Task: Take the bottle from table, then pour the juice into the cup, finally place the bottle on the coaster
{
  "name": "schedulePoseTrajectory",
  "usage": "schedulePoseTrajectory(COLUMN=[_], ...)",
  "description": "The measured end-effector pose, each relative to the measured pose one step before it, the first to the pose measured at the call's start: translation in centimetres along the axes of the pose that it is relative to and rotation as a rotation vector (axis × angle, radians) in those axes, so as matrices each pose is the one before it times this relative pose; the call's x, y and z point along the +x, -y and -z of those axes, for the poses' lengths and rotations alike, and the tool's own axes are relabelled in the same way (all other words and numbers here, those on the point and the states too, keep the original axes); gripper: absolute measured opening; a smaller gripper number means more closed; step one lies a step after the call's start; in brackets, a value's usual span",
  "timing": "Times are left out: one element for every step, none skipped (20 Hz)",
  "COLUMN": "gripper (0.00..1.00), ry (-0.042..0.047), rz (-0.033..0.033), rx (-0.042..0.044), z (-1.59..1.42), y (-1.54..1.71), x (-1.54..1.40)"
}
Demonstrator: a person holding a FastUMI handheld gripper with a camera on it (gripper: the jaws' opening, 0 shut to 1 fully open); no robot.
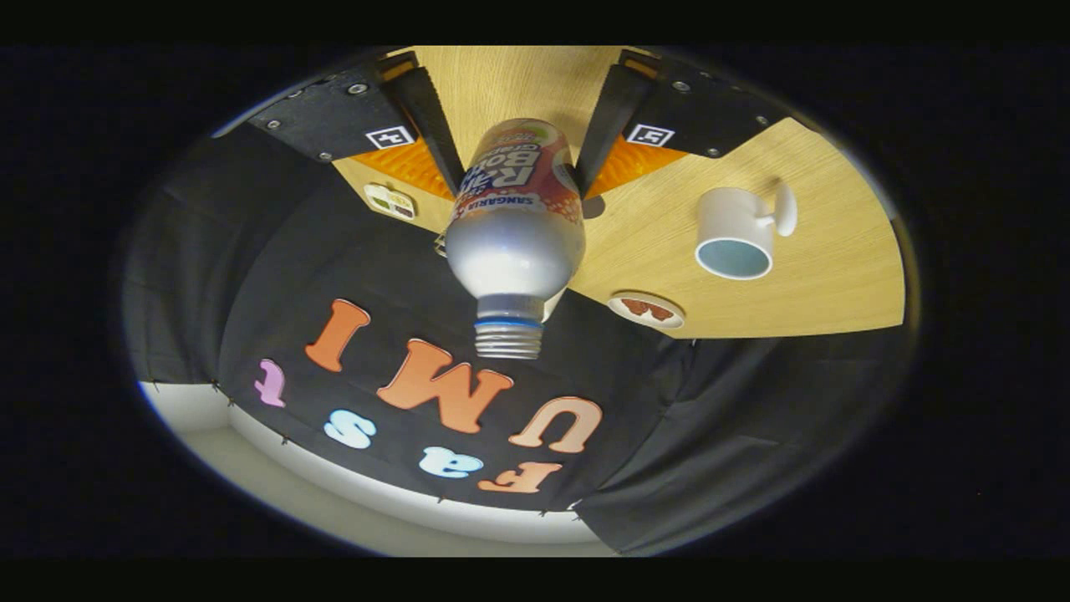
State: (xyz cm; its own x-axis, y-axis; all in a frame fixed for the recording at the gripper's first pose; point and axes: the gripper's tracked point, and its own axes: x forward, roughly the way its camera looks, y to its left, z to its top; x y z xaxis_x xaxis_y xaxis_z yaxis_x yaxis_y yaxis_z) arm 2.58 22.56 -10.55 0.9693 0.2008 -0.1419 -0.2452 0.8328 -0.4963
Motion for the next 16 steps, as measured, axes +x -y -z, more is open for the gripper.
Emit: schedulePoseTrajectory(gripper=[0.77,0.77,0.77,0.77,0.77,0.77,0.77,0.77,0.77,0.77,0.77,0.77,0.76,0.76,0.76,0.76], ry=[-0.00035,-0.00141,-0.00024,0.00323,0.00028,-0.00387,-0.0078,-0.00639,-0.00556,-0.00586,-0.00517,-0.00567,-0.00133,-0.00088,-0.00426,-0.00245], rz=[-0.00254,-0.00032,-0.00018,0.00141,0.00147,-0.00328,-0.00406,-0.00231,0.00126,0.00348,0.00424,0.00057,-0.00093,-0.00326,-0.00123,-0.00123], rx=[-0.02337,-0.02621,-0.02779,-0.02898,-0.02888,-0.02707,-0.02411,-0.02363,-0.02368,-0.03013,-0.03317,-0.03683,-0.03085,-0.02144,-0.01563,-0.01462], z=[-0.373,-0.166,-0.34,-0.159,-0.215,-0.085,-0.071,-0.159,-0.243,-0.169,-0.049,-0.24,-0.073,-0.141,-0.108,-0.118], y=[-0.441,-0.299,-0.312,-0.324,-0.367,-0.409,-0.272,-0.268,-0.271,-0.131,-0.204,-0.22,-0.398,-0.371,-0.25,-0.2], x=[0.208,0.165,0.218,-0.081,-0.161,-0.041,0.275,0.257,0.745,0.615,0.333,0.066,0.211,-0.013,-0.09,0.207])
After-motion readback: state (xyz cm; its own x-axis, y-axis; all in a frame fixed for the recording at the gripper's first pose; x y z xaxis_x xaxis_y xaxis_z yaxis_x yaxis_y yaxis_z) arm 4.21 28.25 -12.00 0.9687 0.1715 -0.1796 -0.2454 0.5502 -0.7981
